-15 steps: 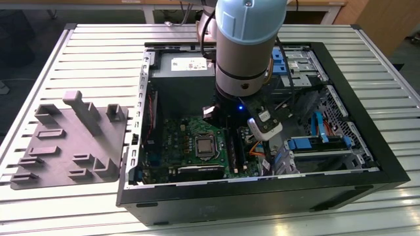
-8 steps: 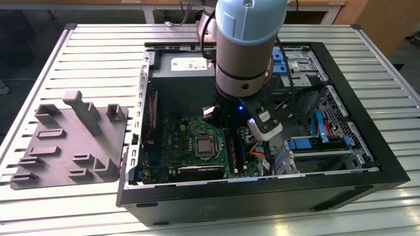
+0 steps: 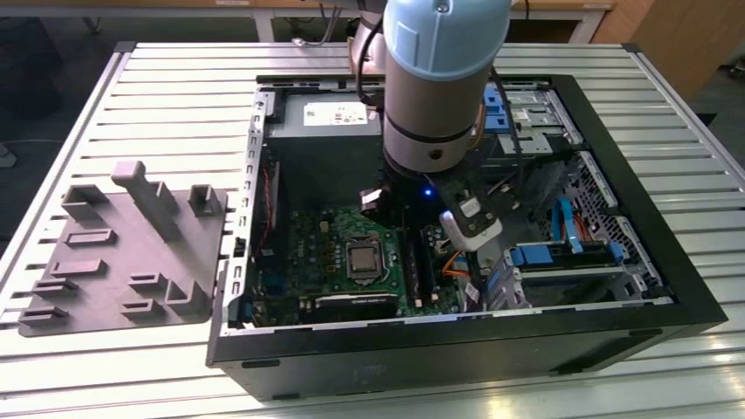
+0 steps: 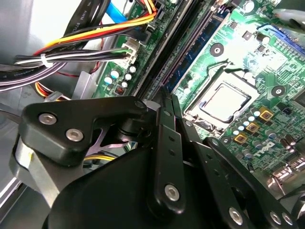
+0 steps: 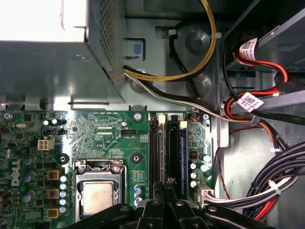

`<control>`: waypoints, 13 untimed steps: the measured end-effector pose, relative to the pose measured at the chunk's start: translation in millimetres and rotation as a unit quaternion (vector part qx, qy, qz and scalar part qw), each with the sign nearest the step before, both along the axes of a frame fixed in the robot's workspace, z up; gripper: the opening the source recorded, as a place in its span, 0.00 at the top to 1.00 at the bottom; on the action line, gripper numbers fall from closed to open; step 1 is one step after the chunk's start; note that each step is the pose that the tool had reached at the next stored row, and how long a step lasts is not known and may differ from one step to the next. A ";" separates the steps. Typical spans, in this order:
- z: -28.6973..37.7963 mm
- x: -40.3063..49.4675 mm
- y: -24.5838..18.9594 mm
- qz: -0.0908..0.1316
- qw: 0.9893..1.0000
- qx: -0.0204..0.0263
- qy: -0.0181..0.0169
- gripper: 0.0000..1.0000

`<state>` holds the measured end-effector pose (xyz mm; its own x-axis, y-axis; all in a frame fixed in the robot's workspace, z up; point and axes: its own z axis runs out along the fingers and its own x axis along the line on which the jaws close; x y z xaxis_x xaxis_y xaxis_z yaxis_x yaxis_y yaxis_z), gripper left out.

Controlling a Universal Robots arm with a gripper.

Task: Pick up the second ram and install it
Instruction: 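Insert the second ram into the second slot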

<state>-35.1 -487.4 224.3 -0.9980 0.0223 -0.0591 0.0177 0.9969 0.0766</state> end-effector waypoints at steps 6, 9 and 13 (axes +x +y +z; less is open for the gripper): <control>0.0 0.5 0.0 0.000 1.000 0.000 0.000 0.88; 0.0 0.6 0.0 0.000 1.000 0.000 0.000 0.88; 0.0 0.6 0.0 0.004 1.000 0.000 0.000 0.88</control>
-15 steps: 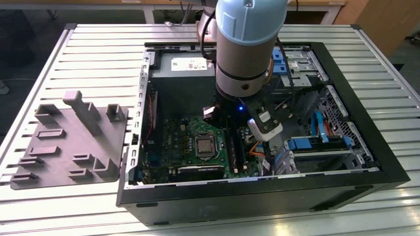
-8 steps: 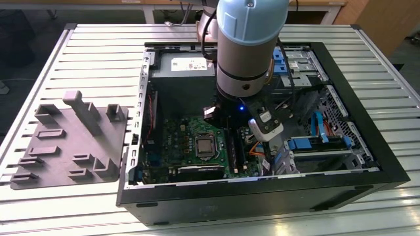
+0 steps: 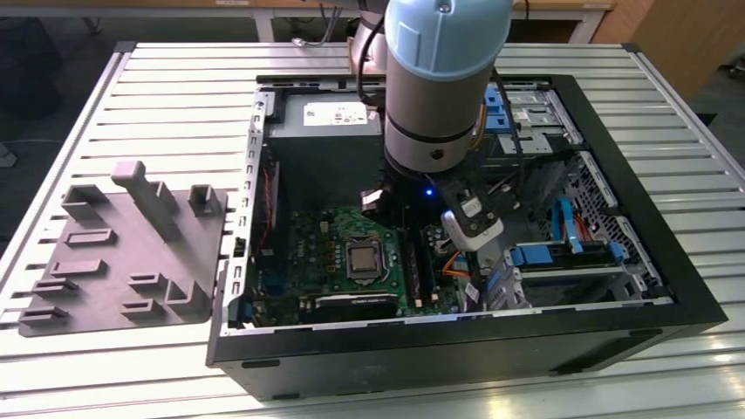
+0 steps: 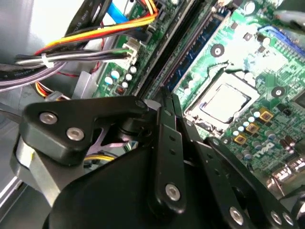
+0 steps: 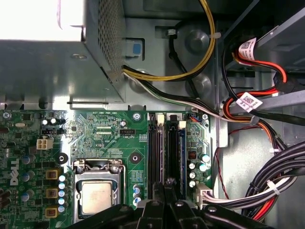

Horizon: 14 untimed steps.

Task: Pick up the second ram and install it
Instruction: 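Insert the second ram into the second slot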

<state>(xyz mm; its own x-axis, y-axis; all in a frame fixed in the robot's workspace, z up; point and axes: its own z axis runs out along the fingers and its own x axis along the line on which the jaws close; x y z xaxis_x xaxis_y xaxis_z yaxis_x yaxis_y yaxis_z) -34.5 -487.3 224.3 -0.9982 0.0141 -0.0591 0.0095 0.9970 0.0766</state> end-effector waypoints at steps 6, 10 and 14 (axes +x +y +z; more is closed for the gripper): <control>0.0 0.0 -0.4 0.001 1.000 0.000 0.000 0.88; 0.0 0.0 -1.5 0.001 1.000 0.000 0.000 0.88; -0.6 0.0 -1.5 0.001 1.000 0.000 0.000 0.88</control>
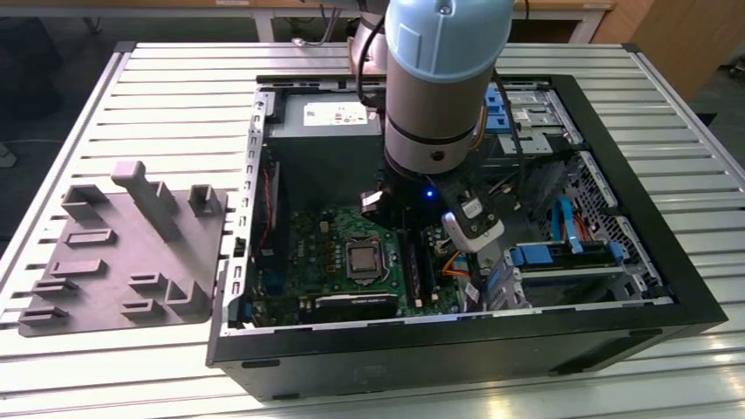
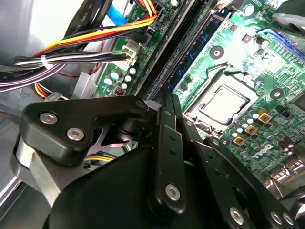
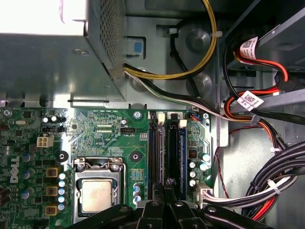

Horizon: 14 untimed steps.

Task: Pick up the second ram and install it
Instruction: 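Insert the second ram into the second slot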

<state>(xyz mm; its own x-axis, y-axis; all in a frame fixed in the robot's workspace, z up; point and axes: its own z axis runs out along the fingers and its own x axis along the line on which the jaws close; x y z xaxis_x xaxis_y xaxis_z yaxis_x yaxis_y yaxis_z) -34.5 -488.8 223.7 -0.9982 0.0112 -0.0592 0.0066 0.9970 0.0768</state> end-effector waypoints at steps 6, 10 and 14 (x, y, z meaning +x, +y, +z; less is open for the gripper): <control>-2.1 -0.5 0.0 0.000 1.000 0.000 0.000 0.88; -2.6 -0.6 0.0 0.000 1.000 0.000 0.000 0.88; -4.3 -0.6 0.1 0.000 1.000 0.000 0.000 0.88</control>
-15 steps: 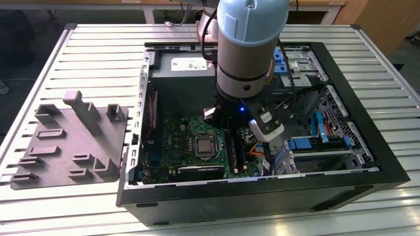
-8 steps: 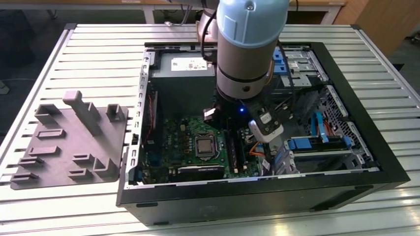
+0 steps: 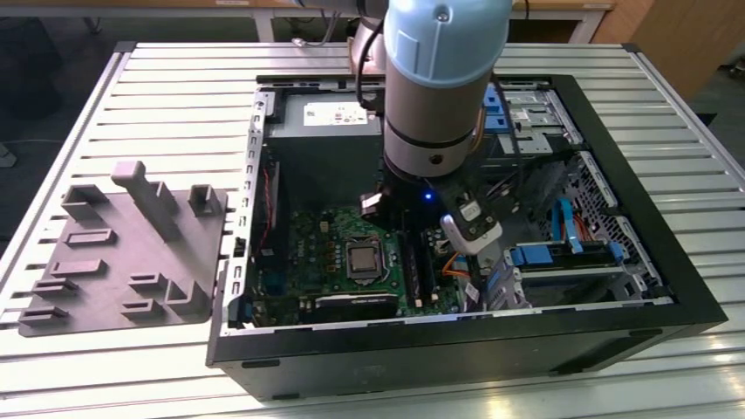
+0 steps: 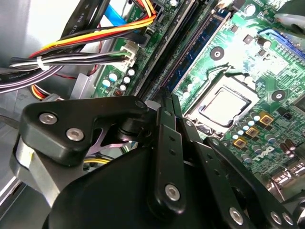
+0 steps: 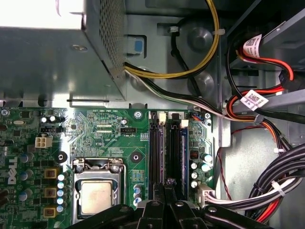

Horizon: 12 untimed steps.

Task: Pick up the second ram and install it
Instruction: 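Insert the second ram into the second slot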

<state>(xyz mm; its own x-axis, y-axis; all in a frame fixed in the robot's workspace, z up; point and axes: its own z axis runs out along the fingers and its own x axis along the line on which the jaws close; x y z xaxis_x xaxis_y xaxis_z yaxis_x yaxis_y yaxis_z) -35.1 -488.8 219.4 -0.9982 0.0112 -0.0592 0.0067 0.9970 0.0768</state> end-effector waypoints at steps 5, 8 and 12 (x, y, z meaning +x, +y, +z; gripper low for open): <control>-2.9 -0.1 -0.1 0.000 1.000 0.000 0.000 0.88; -3.1 -0.1 -0.1 0.000 1.000 0.000 0.000 0.88; -3.9 -0.1 0.0 0.000 1.000 0.000 0.000 0.88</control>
